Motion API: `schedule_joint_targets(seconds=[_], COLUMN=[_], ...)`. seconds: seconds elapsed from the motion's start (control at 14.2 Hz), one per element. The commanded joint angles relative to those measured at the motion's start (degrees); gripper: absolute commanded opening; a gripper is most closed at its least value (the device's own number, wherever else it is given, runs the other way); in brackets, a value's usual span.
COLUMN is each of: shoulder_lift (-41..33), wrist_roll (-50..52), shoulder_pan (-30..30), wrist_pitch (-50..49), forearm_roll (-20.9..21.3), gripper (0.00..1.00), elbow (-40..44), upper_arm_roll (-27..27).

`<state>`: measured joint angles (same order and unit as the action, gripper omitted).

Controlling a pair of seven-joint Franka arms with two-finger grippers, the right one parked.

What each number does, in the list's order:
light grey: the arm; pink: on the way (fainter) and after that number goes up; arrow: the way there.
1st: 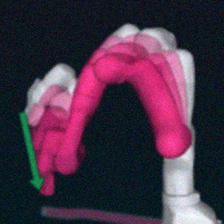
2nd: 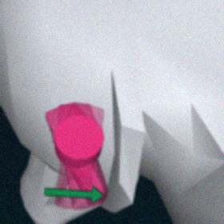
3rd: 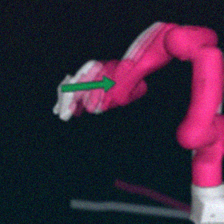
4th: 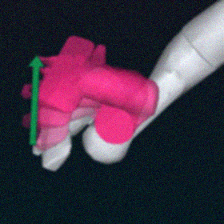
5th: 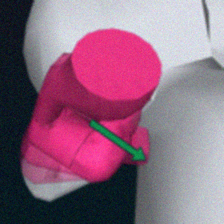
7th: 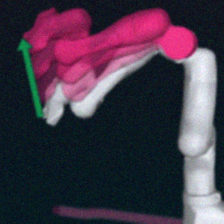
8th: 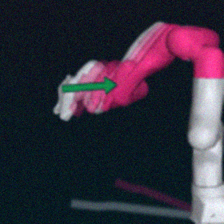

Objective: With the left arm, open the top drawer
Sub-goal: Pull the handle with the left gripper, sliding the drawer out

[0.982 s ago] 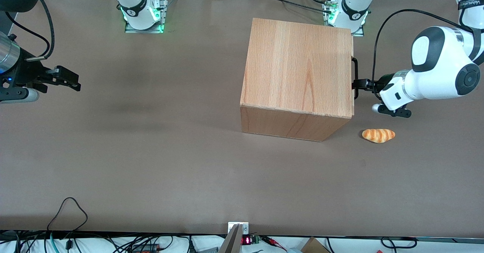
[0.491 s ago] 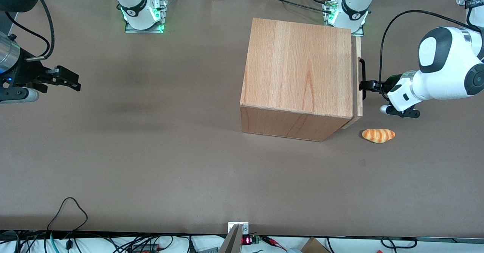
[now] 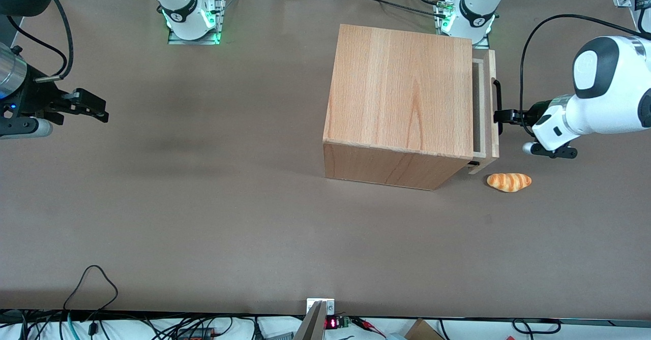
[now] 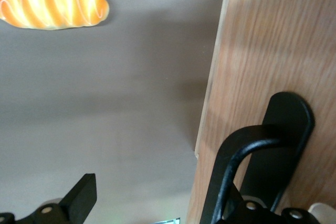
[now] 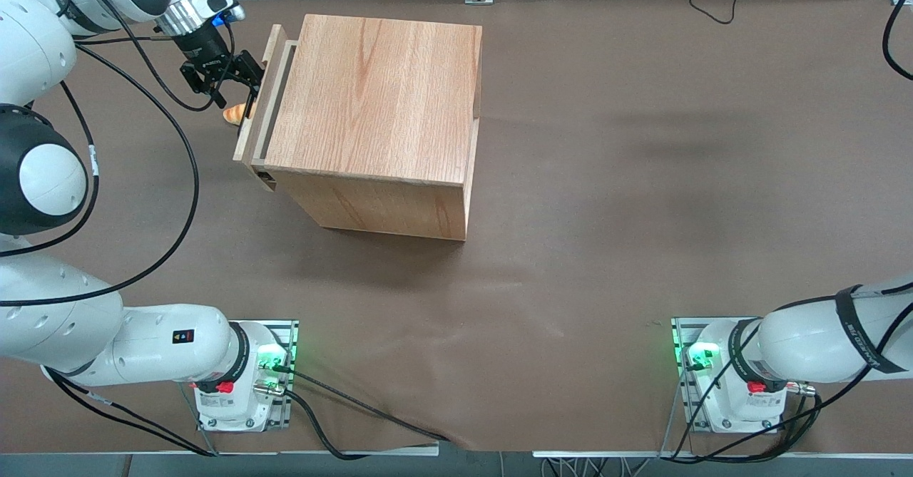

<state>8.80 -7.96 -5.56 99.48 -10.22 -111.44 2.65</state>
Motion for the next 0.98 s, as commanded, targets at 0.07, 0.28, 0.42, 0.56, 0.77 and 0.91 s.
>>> schedule_joint_targets(seconds=[0.07, 0.28, 0.42, 0.56, 0.77, 0.91], shoulder_lift=[-0.4, -0.4, -0.4, -0.4, -0.4, -0.4], wrist_roll=[0.0, 0.0, 0.0, 0.0, 0.6, 0.6], shoulder_pan=[-2.1, -3.1, -4.2, -5.0, -6.0, -7.1], wrist_pitch=[0.1, 0.1, 0.2, 0.2, 0.2, 0.2], forearm_roll=[2.6, 3.7, 3.8, 5.1, 6.3, 6.3], gripper=[1.00, 1.00, 1.00, 1.00, 1.00, 1.00], elbow=[0.3, 0.3, 0.3, 0.3, 0.3, 0.3], upper_arm_roll=[0.1, 0.1, 0.1, 0.1, 0.1, 0.1])
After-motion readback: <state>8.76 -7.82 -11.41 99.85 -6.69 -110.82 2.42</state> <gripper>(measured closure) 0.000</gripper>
